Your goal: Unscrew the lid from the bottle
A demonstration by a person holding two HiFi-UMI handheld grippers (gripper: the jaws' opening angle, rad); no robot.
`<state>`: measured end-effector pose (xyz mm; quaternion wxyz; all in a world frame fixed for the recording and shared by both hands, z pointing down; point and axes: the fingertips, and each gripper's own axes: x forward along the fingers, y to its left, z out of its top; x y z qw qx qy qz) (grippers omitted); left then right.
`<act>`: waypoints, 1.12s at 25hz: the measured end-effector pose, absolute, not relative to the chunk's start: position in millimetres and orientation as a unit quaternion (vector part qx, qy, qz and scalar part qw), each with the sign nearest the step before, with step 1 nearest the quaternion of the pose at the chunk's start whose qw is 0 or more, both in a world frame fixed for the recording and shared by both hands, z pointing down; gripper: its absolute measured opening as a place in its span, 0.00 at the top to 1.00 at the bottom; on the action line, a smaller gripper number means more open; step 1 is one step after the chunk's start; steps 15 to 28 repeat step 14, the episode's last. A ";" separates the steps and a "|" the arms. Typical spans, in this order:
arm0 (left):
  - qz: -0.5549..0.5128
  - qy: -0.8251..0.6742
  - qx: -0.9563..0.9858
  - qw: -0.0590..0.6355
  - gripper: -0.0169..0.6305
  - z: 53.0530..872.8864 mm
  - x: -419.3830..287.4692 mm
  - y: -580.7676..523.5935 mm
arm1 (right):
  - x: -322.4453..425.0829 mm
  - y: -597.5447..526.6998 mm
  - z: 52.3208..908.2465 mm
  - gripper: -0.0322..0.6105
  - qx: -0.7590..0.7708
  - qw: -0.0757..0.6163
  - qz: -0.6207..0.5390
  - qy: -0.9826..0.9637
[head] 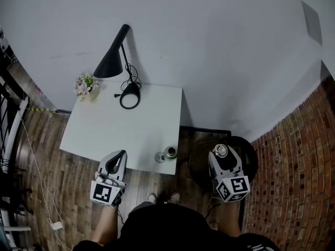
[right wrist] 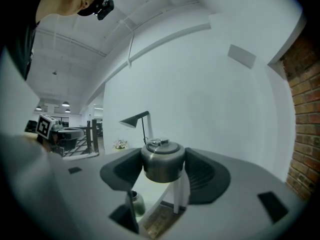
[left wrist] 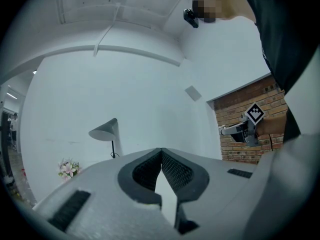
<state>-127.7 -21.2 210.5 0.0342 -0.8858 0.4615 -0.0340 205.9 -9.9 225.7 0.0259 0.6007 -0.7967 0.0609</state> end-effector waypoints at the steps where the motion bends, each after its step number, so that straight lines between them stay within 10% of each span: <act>1: -0.035 0.461 -0.886 0.034 0.94 210.2 -127.5 -20.1 | 205.4 -8.1 226.2 0.54 0.601 0.026 0.062 -0.797; 28: -0.031 0.453 -0.891 0.030 0.94 213.6 -127.4 -2.1 | 190.8 10.8 228.3 0.54 0.593 0.030 0.058 -0.802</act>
